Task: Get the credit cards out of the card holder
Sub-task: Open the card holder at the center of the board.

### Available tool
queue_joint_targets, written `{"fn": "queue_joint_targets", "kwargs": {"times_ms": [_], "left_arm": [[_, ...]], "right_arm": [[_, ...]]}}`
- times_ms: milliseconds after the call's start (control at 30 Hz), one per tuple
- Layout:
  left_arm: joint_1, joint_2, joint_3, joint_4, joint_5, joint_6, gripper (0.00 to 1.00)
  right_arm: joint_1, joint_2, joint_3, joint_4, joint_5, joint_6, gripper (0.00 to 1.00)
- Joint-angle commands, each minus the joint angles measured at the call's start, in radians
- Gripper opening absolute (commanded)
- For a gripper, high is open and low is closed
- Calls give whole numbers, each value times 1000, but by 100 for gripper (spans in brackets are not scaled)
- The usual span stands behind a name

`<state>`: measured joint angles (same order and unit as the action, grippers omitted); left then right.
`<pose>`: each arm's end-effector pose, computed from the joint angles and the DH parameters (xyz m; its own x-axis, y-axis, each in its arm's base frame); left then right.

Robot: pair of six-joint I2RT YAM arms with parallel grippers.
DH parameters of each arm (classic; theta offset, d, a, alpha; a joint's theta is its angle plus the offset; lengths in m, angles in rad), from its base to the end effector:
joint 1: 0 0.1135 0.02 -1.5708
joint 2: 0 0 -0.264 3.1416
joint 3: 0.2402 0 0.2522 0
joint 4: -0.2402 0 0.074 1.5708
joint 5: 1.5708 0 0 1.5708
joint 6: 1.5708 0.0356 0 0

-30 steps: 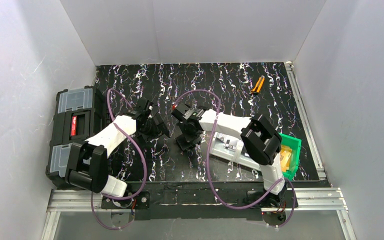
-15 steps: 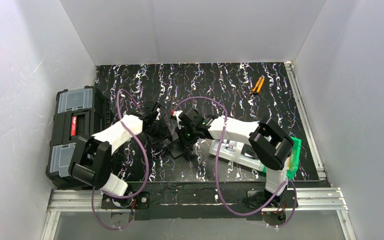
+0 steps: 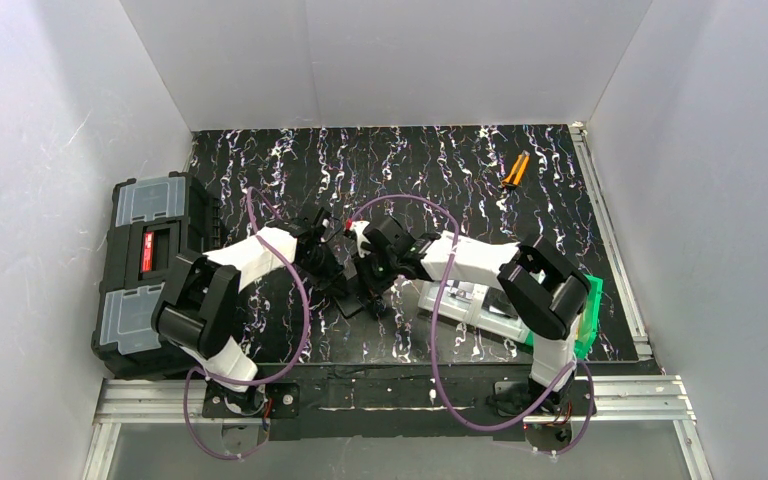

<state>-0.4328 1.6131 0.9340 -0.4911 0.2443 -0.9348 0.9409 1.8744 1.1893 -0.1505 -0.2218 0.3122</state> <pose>0.2704 -0.1344 0.1701 -0.8928 -0.4474 -0.0525 -0.3799 0.8104 -0.4460 0.2290 0.3274 0.1762 -0.6846 -0.4305 -0.5882 -0.6987 0.6175 0.3613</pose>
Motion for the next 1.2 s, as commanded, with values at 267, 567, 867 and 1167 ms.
{"fn": "queue_joint_targets", "kwargs": {"times_ms": [267,567,867,1167], "left_arm": [[-3,89,-18,-69,-128,-104,0],[-4,104,-16,-111,-186,-146,0],[-4,122,-2,-121,-191,-147,0],[-5,121,-13,-113,-178,-141,0]], "right_arm": [[-1,-99,-93,74,-36,21,1],[2,-184,-156,69,-60,-3,1],[6,-187,-155,32,-29,33,5],[-48,-84,-64,63,-53,74,50]]}}
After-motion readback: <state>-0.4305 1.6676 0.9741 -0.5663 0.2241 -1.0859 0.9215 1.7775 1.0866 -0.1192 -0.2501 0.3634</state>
